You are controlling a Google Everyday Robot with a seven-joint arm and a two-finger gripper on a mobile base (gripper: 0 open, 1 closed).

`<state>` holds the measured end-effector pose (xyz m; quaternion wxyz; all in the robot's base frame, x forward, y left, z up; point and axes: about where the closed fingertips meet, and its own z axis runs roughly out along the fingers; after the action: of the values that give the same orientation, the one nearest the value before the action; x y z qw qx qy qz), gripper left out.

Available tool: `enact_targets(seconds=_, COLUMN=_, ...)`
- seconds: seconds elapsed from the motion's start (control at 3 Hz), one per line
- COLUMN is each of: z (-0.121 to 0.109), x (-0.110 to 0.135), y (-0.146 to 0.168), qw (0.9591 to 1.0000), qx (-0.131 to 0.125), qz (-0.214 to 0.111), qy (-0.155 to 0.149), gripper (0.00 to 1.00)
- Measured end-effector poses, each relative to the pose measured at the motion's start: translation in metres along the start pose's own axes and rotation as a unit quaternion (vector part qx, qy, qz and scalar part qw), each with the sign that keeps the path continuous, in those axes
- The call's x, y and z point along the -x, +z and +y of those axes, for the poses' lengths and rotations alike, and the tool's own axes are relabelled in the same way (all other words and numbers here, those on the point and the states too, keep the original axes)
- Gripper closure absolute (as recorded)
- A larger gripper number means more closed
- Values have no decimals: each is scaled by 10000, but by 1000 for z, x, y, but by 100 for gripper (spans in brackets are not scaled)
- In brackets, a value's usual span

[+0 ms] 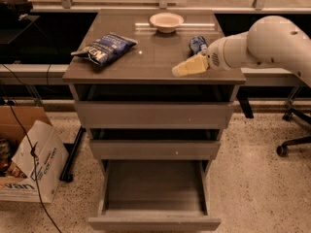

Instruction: Place pepsi can into bottom drawer

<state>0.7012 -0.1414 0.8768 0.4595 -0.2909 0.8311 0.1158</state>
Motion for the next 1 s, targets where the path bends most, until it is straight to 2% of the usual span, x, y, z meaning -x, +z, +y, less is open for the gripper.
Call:
enact_targets(seconds=0.33, z=-20, x=10, y=14, qw=9986, qx=-237, qz=-396, qy=274, gripper=0)
enact_targets(seconds=0.67, z=-43, x=17, y=30, qw=9965, qx=-501, qz=-489, qy=448, gripper=0)
enact_targets(seconds=1.0, z=-72, x=15, y=55, qw=9938, qx=-674, qz=-479, qy=746, gripper=3)
